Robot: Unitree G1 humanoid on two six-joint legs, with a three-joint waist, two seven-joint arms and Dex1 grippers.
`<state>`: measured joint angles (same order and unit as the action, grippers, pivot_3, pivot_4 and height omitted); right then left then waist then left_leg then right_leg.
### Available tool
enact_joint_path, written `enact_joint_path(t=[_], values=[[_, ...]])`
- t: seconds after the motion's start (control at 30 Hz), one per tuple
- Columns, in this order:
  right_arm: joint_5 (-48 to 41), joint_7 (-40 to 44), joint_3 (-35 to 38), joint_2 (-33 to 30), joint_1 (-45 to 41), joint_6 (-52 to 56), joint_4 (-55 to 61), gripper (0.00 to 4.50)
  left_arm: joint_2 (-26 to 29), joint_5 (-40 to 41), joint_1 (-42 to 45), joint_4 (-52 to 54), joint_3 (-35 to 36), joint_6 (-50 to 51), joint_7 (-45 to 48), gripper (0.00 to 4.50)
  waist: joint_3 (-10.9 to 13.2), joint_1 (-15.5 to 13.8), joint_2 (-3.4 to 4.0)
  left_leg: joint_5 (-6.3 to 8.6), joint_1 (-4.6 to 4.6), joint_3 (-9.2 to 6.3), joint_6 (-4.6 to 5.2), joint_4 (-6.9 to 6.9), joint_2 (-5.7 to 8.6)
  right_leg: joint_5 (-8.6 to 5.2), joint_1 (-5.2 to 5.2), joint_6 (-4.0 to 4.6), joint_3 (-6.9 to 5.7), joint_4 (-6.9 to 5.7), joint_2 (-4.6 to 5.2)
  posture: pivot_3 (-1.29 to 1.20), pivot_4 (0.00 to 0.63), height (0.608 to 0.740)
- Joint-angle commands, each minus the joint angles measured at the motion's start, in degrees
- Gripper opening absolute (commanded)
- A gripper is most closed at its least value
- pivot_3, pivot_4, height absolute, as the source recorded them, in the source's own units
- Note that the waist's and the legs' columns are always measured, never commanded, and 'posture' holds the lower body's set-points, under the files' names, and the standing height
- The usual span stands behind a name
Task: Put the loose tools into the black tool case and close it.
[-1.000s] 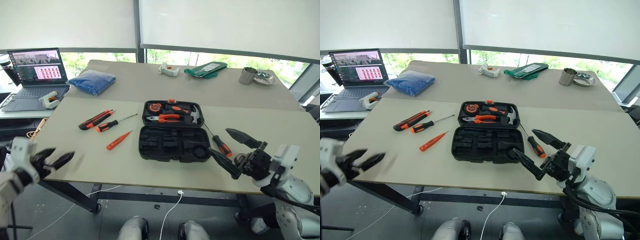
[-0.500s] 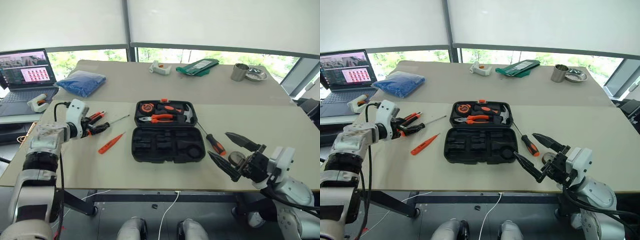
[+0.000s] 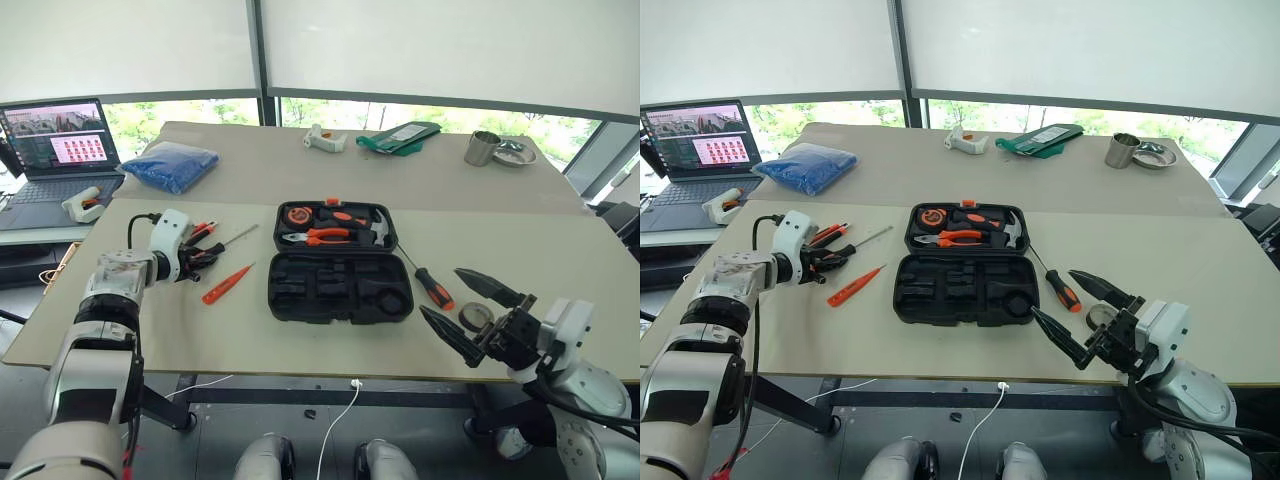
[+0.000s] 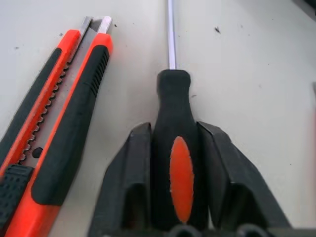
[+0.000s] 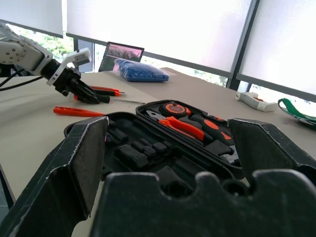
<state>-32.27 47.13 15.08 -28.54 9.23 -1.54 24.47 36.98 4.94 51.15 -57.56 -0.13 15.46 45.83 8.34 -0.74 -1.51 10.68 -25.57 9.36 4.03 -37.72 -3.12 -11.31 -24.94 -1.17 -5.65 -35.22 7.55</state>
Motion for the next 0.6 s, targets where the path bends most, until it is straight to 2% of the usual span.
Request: enact_joint_path(t=[0.03, 0.17, 0.27, 0.43, 0.6], values=[[-0.06, -0.39, 0.59, 0.23, -1.56, -1.87, 1.12, 4.5, -0.12, 3.43, -0.11, 2.64, 4.25, -6.78, 3.08, 0.91, 0.0, 0.0, -0.01, 0.0, -0.06, 0.0, 0.01, -0.03, 0.0, 0.0, 0.0, 0.0, 0.0, -0.01, 0.0, 0.0, 0.15, 0.74], [-0.48, -0.1, 1.49, -0.22, -2.83, -2.04, 0.26, 4.5, 0.14, 6.23, -1.23, 7.17, 6.79, -13.71, 8.7, 0.91, 0.01, 0.05, -0.02, 0.0, -0.29, 0.0, 0.02, -0.12, -0.02, 0.27, -0.12, 0.22, 0.0, -0.12, 0.0, 0.0, 0.15, 0.74], [-2.06, 1.01, 3.12, -1.87, -3.83, -1.02, -0.96, 4.5, 0.02, 5.69, -0.78, 11.94, 5.09, -17.9, 13.75, 0.91, 0.01, -0.03, -0.02, -0.01, -0.31, 0.0, 0.03, -0.13, 0.01, 0.34, -0.1, 0.18, -0.01, -0.11, 0.0, 0.0, 0.15, 0.74], [-4.49, 5.19, 4.89, -9.24, -6.47, 4.27, -4.36, 4.5, -2.55, 1.69, 0.94, 20.2, -2.97, -23.26, 22.16, 0.91, 0.01, -0.27, -0.02, 0.01, -0.36, -0.03, 0.08, -0.17, 0.09, 0.31, -0.05, 0.24, 0.02, -0.05, 0.02, 0.0, 0.15, 0.74], [-3.64, 8.29, 2.37, -12.97, -13.15, 7.58, -9.74, 4.5, -7.64, -6.31, 3.62, 18.2, -11.77, -27.22, 21.73, 0.91, 0.01, -0.18, -0.02, -0.06, -0.35, -0.04, 0.23, -0.25, 0.14, 0.29, -0.01, 0.2, 0.03, -0.07, 0.02, 0.0, 0.15, 0.74]])
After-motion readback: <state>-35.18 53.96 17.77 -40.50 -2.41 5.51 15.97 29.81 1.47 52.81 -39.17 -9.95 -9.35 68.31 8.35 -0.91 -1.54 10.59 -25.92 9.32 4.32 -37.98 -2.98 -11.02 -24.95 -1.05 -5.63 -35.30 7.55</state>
